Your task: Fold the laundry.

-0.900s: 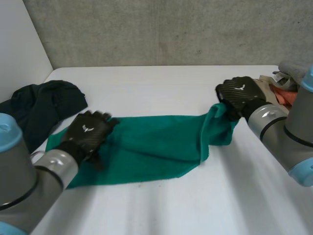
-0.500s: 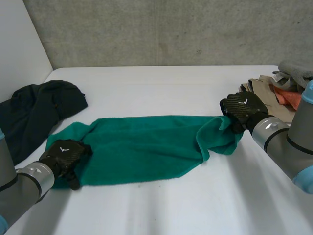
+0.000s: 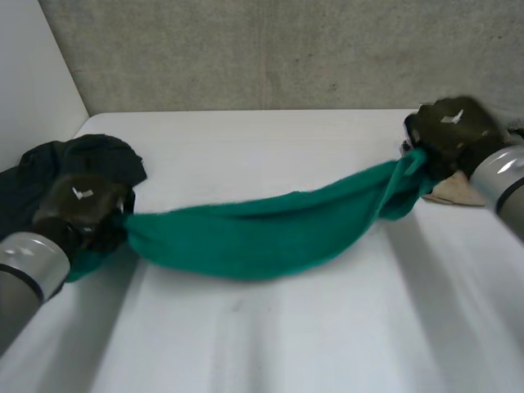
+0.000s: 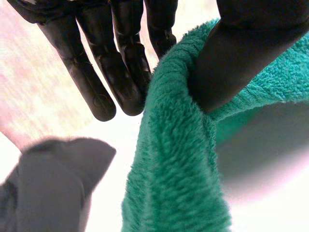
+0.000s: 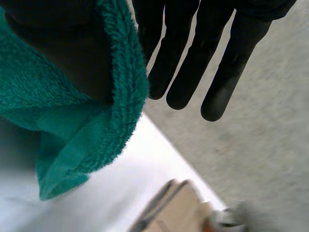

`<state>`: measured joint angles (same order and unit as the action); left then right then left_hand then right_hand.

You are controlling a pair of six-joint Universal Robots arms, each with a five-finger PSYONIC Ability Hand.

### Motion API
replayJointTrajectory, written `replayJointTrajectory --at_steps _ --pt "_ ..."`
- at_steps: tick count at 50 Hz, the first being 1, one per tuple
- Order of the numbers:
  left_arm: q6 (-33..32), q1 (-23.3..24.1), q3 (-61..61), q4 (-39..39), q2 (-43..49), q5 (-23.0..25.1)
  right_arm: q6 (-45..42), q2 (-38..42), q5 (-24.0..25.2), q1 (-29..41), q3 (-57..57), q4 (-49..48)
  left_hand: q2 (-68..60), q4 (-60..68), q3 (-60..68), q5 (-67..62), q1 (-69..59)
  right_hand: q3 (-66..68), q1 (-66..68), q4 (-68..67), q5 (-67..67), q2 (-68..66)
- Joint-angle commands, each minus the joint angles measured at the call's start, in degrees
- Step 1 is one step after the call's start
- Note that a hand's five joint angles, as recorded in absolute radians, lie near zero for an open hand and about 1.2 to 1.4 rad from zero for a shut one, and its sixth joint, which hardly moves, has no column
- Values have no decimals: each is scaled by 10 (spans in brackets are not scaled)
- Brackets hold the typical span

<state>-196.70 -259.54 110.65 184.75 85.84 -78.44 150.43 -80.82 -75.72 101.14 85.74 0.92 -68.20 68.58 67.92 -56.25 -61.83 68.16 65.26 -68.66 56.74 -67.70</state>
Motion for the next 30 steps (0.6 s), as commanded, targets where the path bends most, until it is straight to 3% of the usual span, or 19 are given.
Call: replayJointTrajectory --at_steps 1,7,12,15,20,21,22,25,26,30 --pt "62 11 -68 -104 -99 9 -31 -37 46 -40 -91 114 -118 114 121 -137 -182 118 147 -113 133 -123" --pt "53 12 -116 -154 -44 -3 -47 39 61 -54 -162 192 -118 114 121 -137 -182 118 147 -113 133 -123" --pt "15 32 -174 -167 95 -29 -68 140 48 -37 -208 212 -118 114 121 -137 -182 118 147 -113 133 -123" --pt "-16 44 -242 -162 227 -70 -55 220 18 -13 -238 186 -118 114 121 -137 -182 118 147 -113 133 -123" --pt "-33 55 -345 -161 356 -99 -8 291 -41 6 -248 92 -97 93 99 -116 -160 118 147 -113 133 -123" --pt "-32 57 -361 -161 372 -99 -1 298 -50 10 -247 76 -43 39 46 -63 -107 118 147 -113 133 -123" --pt "-30 60 -384 -162 398 -98 7 311 -67 16 -241 46 134 -138 -131 115 70 118 147 -113 133 -123" --pt "-29 66 -408 -160 413 -102 9 323 -87 24 -230 8 443 -447 -440 423 379 118 147 -113 133 -123" --pt "-28 67 -414 -156 413 -106 9 326 -98 28 -222 -16 502 -506 -499 482 438 118 147 -113 133 -123" --pt "-16 63 -390 -137 374 -128 9 322 -109 30 -202 -44 539 -543 -537 520 476 118 147 -113 133 -123"
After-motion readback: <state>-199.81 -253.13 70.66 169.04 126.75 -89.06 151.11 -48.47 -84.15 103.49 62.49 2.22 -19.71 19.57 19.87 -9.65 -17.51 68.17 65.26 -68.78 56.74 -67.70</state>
